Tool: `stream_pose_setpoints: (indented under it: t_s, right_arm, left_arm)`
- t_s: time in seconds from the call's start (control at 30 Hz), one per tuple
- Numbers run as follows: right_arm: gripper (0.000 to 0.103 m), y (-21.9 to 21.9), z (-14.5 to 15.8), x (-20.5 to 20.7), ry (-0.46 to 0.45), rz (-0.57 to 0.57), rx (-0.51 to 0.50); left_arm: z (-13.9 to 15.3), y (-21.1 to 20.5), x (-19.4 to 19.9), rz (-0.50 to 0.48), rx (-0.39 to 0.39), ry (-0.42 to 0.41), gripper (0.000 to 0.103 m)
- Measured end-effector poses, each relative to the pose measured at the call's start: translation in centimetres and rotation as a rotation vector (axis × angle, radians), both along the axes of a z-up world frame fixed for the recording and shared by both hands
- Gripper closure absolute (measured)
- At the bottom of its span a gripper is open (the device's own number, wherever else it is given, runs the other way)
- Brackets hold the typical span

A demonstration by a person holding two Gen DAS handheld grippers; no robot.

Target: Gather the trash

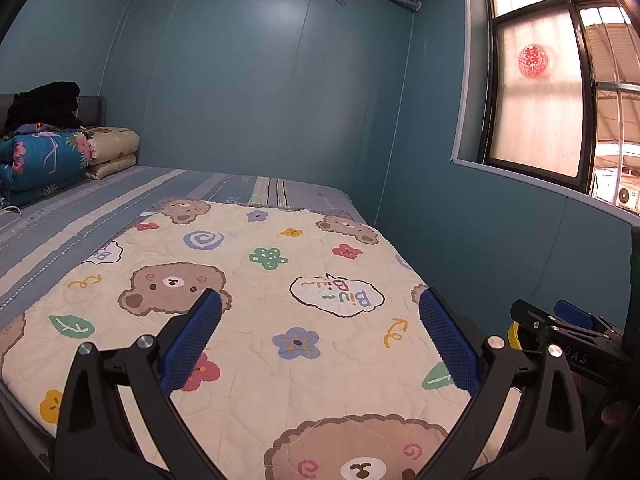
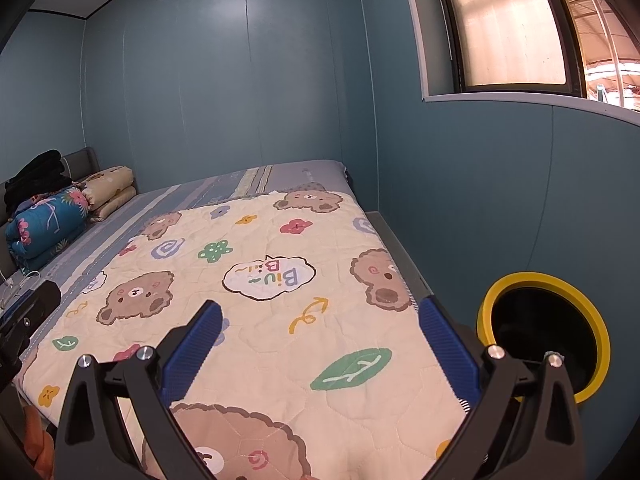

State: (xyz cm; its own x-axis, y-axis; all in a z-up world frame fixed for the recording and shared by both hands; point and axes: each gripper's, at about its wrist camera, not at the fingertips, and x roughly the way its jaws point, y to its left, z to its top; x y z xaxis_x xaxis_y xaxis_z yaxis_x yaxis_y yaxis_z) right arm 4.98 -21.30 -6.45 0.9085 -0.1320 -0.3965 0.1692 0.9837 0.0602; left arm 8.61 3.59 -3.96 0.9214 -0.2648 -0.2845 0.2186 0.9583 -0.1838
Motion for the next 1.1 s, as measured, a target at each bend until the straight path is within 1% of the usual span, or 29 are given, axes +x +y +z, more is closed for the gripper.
stream_pose_setpoints:
  t_s: [0.53, 1.1]
  right_arm:
    - [0.008, 0.08, -0.28, -0.03, 0.003, -0.012, 0.007]
    - [0.008, -0.02, -0.47, -0.06, 0.008, -0.017, 0.013]
  left_arm:
    - [-0.17, -0.14, 0.36, -0.008, 0.003, 0.005, 0.008]
    - [-0.59, -0.22, 0.74, -0.016, -0.007, 0.032, 0.008]
